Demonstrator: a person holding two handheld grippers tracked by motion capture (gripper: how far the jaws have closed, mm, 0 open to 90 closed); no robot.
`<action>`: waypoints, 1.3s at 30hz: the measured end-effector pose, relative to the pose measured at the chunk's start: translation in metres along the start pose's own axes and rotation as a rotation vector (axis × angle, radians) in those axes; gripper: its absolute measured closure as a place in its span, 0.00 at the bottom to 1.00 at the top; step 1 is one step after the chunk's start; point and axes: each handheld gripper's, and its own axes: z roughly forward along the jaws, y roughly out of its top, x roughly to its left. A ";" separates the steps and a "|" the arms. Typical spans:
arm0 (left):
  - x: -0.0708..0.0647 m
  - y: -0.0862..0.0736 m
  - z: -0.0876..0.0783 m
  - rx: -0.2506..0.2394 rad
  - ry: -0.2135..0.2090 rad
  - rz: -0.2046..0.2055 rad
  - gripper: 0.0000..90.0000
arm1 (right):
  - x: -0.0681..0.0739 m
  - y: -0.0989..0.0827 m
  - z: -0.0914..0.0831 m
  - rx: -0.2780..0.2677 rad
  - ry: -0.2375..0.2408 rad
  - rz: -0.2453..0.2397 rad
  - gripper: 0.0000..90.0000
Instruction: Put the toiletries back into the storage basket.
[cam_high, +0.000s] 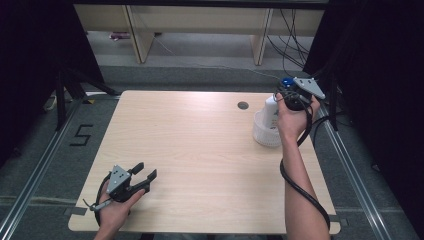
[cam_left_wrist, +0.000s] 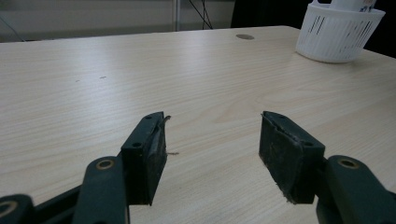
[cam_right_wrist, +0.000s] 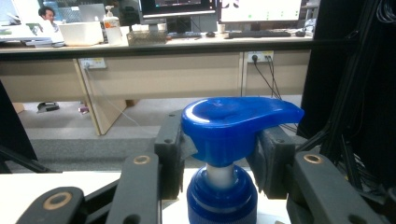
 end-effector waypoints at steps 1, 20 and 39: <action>0.000 0.000 0.000 0.000 0.000 0.001 0.45 | 0.000 -0.001 -0.001 0.011 0.002 0.009 0.66; 0.000 0.000 -0.001 -0.003 0.000 0.002 0.45 | -0.001 -0.004 -0.003 0.001 0.003 -0.015 0.66; -0.002 0.001 0.001 -0.003 -0.007 0.011 0.45 | -0.002 -0.005 -0.010 0.027 -0.010 -0.026 0.58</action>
